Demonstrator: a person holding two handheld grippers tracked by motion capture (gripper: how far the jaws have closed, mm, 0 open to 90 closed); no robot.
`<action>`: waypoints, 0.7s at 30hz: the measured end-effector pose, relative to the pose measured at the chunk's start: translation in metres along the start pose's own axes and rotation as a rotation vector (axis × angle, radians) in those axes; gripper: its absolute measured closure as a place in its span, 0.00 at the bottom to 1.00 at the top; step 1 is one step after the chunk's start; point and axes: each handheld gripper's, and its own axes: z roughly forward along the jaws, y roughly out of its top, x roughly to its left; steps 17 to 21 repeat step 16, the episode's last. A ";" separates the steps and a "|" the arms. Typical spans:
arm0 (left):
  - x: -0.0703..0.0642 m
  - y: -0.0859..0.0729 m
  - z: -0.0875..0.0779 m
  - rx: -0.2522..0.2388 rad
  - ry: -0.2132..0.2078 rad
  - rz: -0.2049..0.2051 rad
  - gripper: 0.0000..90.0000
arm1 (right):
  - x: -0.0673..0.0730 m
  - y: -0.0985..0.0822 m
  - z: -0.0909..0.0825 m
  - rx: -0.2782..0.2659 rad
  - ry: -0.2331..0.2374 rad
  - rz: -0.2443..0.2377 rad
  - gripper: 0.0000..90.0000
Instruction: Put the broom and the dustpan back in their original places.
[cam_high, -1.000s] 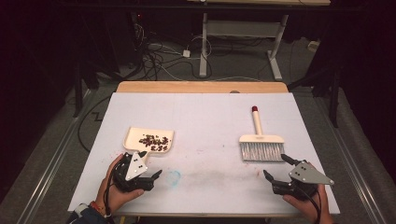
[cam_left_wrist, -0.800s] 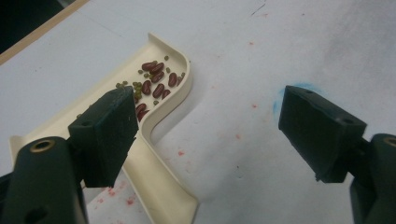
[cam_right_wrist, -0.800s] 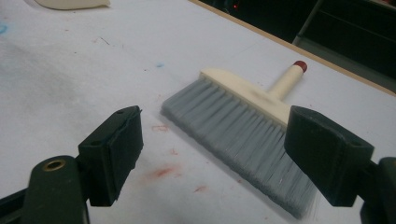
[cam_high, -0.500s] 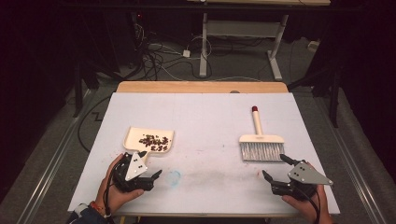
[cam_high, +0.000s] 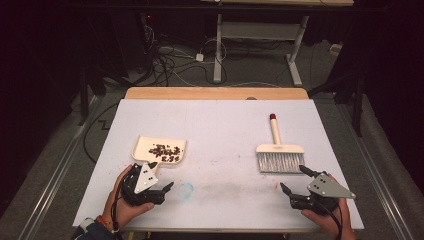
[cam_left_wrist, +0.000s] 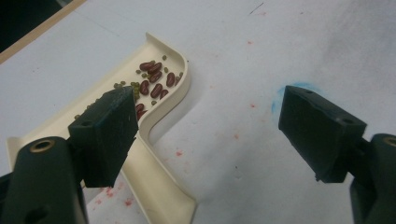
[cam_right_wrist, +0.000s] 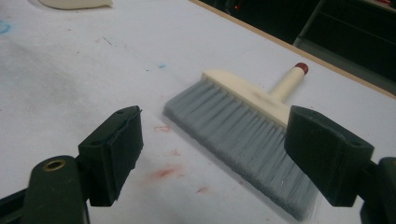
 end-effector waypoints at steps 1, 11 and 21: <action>0.000 0.000 0.000 0.000 0.000 -0.001 0.22 | 0.000 0.000 0.000 0.001 0.001 0.000 0.22; 0.000 0.001 0.002 0.001 -0.003 0.000 0.22 | -0.001 -0.001 0.002 0.013 -0.004 0.009 0.22; 0.000 0.002 0.003 -0.001 0.001 -0.007 0.22 | -0.002 0.000 0.002 0.008 -0.003 0.015 0.22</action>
